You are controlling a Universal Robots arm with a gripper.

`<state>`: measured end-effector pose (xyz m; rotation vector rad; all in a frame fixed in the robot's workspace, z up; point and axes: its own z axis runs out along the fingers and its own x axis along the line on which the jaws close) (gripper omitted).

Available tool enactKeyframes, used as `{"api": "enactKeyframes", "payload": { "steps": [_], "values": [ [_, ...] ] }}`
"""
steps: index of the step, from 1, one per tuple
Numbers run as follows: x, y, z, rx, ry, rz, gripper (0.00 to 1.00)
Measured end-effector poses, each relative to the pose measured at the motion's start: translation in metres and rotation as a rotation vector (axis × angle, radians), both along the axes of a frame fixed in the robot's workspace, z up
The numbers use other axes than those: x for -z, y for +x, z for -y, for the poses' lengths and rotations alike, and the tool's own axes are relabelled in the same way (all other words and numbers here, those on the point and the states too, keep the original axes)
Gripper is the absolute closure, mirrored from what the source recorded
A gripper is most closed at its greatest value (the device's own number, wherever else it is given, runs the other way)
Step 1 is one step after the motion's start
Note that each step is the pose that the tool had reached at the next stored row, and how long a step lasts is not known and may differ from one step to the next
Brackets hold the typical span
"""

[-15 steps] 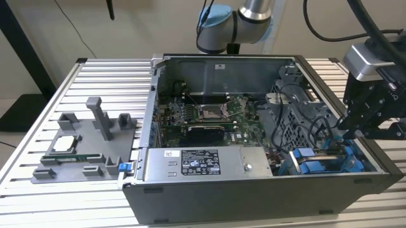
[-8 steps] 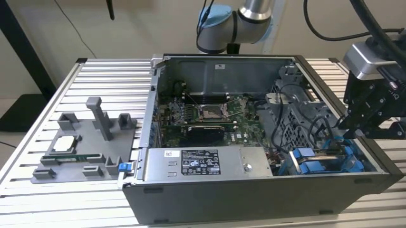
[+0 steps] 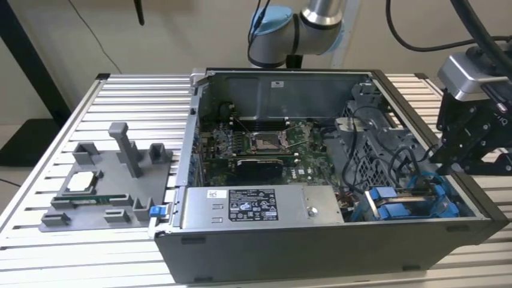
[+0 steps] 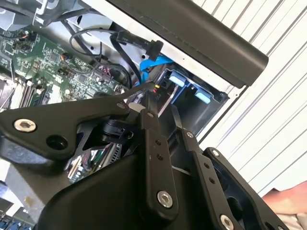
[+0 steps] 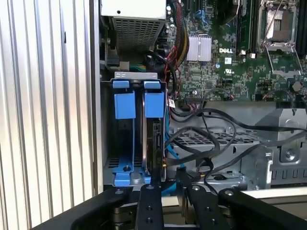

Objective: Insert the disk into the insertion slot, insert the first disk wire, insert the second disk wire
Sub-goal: 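Insert the second disk wire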

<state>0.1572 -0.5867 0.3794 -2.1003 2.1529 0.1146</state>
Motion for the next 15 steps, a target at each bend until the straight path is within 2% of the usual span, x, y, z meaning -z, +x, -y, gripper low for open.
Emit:
{"api": "enactKeyframes", "payload": {
  "steps": [5,15],
  "values": [
    [0.0000,0.0054,0.0000,0.000,0.0000,-0.0002,0.00],
    [0.0000,0.0079,0.0000,0.000,0.0000,-0.0002,0.00]
  ]
}}
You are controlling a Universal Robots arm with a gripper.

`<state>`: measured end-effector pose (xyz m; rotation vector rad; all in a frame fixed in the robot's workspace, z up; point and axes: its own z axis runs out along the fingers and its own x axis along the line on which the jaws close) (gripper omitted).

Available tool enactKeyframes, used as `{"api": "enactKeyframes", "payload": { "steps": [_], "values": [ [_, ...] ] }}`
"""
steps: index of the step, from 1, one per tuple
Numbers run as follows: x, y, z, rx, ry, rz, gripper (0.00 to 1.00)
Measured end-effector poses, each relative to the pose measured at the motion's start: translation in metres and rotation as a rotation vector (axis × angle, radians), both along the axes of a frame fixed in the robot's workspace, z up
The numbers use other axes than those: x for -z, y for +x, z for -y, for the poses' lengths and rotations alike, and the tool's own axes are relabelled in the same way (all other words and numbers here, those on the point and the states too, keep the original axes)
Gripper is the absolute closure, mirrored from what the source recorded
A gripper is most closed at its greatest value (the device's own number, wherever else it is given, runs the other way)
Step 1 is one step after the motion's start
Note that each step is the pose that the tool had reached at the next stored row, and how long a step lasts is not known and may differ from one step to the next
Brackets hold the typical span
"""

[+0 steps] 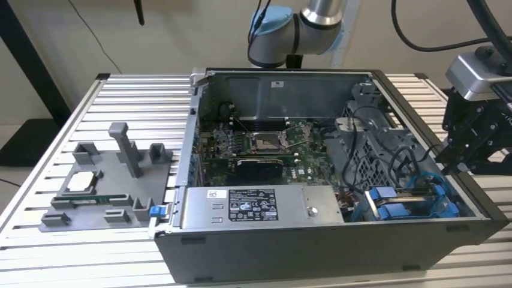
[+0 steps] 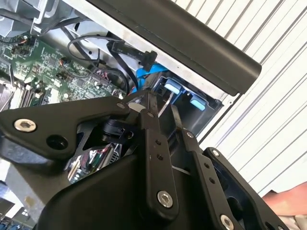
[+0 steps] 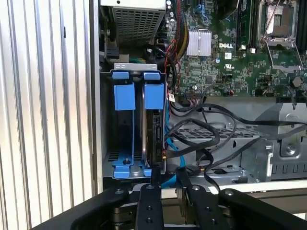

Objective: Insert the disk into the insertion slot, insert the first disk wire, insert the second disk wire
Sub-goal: 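Insert the second disk wire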

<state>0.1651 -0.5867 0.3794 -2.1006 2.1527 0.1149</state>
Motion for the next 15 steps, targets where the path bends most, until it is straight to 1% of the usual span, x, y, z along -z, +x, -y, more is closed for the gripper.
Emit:
{"api": "enactKeyframes", "payload": {
  "steps": [7,12,15],
  "values": [
    [-0.0004,0.0007,0.0000,0.000,0.0010,0.0000,0.00],
    [-0.0004,0.0007,-0.0003,0.000,0.0130,0.0017,0.00],
    [-0.0014,0.0007,-0.0004,0.000,0.0172,0.0033,0.00]
  ]
}}
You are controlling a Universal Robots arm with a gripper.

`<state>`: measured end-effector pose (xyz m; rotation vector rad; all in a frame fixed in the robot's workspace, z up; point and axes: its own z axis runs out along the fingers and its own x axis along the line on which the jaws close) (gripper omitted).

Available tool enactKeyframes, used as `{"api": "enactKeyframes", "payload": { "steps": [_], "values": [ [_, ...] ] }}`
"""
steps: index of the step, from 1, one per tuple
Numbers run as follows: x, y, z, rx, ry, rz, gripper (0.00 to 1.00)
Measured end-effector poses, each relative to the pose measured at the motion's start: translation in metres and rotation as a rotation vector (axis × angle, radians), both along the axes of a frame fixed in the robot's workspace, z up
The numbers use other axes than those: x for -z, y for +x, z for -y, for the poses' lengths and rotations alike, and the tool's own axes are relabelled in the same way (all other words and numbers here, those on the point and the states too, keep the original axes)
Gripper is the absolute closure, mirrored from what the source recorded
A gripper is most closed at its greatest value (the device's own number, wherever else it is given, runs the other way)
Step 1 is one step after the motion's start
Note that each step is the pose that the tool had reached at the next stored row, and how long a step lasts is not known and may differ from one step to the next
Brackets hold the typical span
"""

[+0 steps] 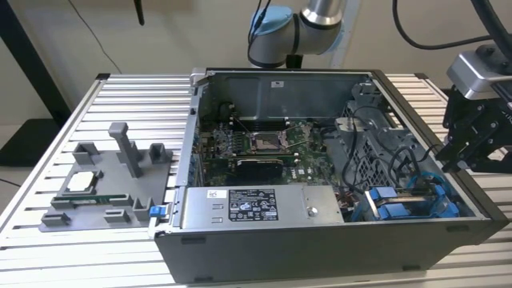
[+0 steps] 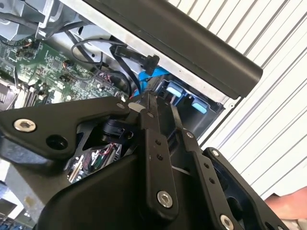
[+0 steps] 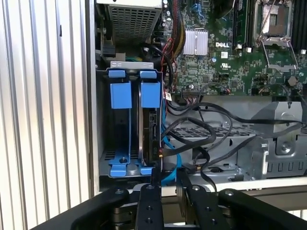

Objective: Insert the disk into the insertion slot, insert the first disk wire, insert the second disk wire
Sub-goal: 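Insert the second disk wire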

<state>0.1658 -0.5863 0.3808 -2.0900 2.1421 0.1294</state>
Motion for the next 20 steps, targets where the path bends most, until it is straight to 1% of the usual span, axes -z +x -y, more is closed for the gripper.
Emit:
{"api": "enactKeyframes", "payload": {
  "steps": [2,8,12,20],
  "values": [
    [-0.0010,0.0000,0.0000,0.000,0.0013,0.0003,0.00],
    [-0.0013,0.0002,-0.0001,0.000,0.0010,0.0004,0.00],
    [-0.0013,0.0040,-0.0009,0.000,0.0010,0.0004,0.00],
    [-0.0013,0.0071,-0.0052,0.000,0.0010,0.0004,0.00]
  ]
}}
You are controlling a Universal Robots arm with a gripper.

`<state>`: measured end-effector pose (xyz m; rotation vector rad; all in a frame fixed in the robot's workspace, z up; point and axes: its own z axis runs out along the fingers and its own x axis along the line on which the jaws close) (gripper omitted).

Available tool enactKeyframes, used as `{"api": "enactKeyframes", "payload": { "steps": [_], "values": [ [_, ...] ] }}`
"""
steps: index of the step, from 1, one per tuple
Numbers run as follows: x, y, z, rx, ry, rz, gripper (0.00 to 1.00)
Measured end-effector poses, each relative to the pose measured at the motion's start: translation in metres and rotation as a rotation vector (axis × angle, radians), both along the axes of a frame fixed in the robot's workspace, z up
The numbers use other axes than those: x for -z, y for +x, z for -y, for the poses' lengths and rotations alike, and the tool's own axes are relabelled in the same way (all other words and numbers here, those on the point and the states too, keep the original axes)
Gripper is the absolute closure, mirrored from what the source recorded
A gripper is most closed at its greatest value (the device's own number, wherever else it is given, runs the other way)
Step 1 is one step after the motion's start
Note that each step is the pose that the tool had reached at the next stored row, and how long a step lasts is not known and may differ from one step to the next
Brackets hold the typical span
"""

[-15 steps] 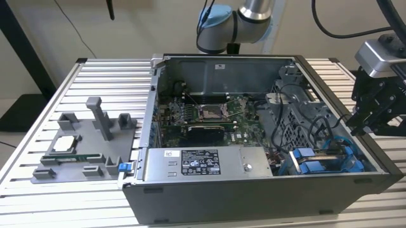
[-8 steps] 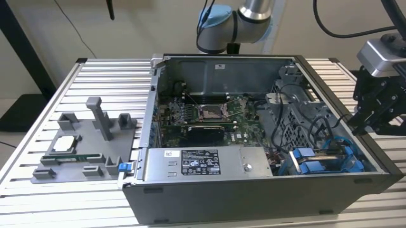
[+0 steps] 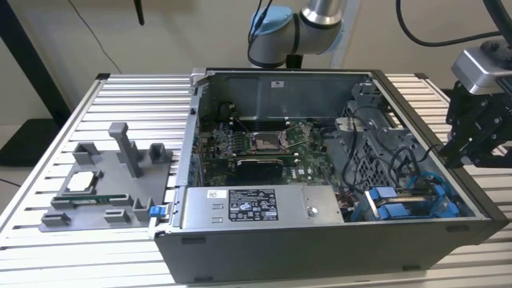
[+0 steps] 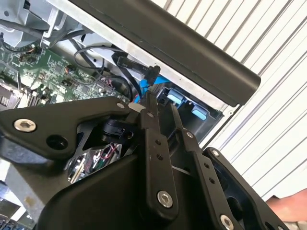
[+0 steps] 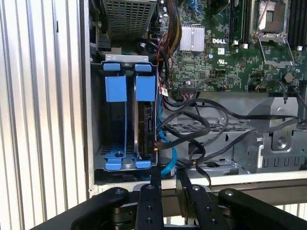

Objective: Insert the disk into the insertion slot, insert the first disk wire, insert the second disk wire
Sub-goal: 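Insert the second disk wire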

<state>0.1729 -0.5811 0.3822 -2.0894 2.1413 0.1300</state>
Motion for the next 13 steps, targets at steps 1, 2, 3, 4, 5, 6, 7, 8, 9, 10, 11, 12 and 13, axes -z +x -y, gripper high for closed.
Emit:
{"api": "enactKeyframes", "payload": {
  "steps": [1,2,3,4,5,6,7,8,9,10,11,12,13],
  "values": [
    [0.0000,0.0002,-0.0004,0.000,0.0000,0.0000,0.00],
    [0.0001,0.0003,-0.0006,0.000,0.0001,0.0000,0.00],
    [0.0001,0.0003,-0.0006,0.000,0.0001,0.0000,0.00],
    [0.0000,0.0003,-0.0006,0.000,0.0001,0.0000,0.00],
    [0.0000,0.0003,-0.0006,0.000,0.0000,0.0000,0.00],
    [0.0000,0.0004,-0.0009,0.000,0.0000,0.0000,0.00],
    [0.0000,0.0004,-0.0015,0.000,-0.0003,0.0003,0.00],
    [0.0001,0.0004,-0.0021,0.000,0.0000,0.0008,0.00],
    [0.0003,0.0004,-0.0024,0.000,0.0006,0.0017,0.00],
    [0.0003,0.0005,-0.0028,0.000,0.0012,0.0031,0.00],
    [0.0004,0.0006,-0.0030,0.000,0.0016,0.0053,0.00],
    [0.0006,0.0008,-0.0034,-0.001,0.0025,0.0102,0.00],
    [0.0006,0.0012,-0.0037,-0.001,0.0027,0.0120,0.00]
  ]
}}
